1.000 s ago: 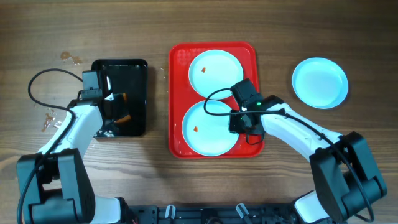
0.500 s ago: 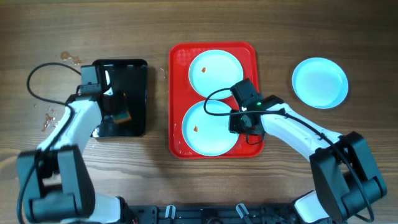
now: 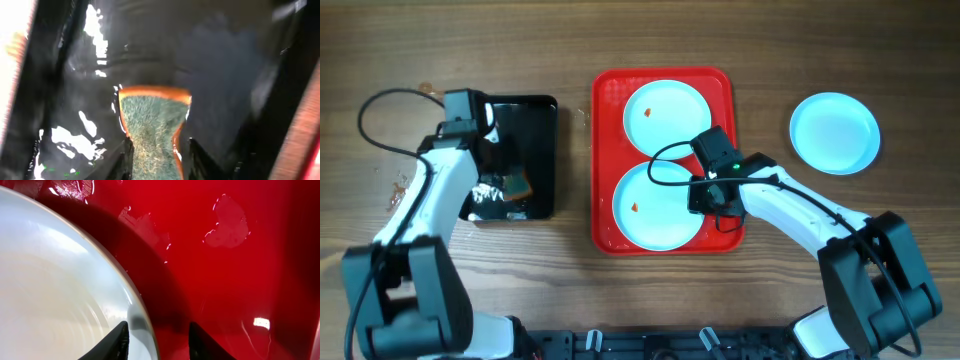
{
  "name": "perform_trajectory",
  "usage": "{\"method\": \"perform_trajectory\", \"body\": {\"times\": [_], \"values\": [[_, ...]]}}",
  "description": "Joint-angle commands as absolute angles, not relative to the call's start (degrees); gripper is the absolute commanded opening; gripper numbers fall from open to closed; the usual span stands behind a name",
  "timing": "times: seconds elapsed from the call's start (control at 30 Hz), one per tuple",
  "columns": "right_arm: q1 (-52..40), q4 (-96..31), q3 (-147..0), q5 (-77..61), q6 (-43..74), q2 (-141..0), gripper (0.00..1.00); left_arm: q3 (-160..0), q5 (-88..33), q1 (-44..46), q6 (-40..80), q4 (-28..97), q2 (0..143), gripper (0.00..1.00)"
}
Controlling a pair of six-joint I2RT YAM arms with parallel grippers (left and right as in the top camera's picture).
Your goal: Clean dirty plates on tray and stack at the side
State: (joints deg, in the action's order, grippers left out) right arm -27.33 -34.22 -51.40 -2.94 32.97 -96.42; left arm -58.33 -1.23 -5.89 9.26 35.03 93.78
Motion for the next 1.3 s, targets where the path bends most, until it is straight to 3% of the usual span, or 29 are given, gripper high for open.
{"method": "perform_trajectory", "body": {"times": [0.0, 0.2, 0.3, 0.33, 0.37, 0.67, 1.27], "values": [[-27.4, -34.1, -51.1, -3.0, 33.0, -96.7, 0.39, -57.9, -1.9, -5.7, 9.2, 36.0, 93.8, 0.40], [-27.4, -34.1, -51.1, -3.0, 33.0, -96.7, 0.40, -55.4, -1.7, -5.7, 9.2, 32.8, 99.6, 0.37], [-27.4, -34.1, -51.1, -3.0, 33.0, -96.7, 0.39, -55.4, -1.7, -5.7, 9.2, 31.1, 101.6, 0.21], [-27.4, -34.1, -51.1, -3.0, 33.0, -96.7, 0.39, -55.4, -1.7, -5.7, 9.2, 30.8, 101.8, 0.08], [-27.4, -34.1, -51.1, -3.0, 33.0, -96.7, 0.40, -55.4, -1.7, -5.7, 9.2, 30.5, 101.8, 0.04], [-27.4, -34.1, -51.1, -3.0, 33.0, -96.7, 0.40, -66.5, -3.2, -5.7, 9.4, 44.0, 94.1, 0.04], [-27.4, -34.1, -51.1, -3.0, 33.0, -96.7, 0.40, -65.7, -3.0, -3.9, 7.6, 43.1, 95.4, 0.04]]}}
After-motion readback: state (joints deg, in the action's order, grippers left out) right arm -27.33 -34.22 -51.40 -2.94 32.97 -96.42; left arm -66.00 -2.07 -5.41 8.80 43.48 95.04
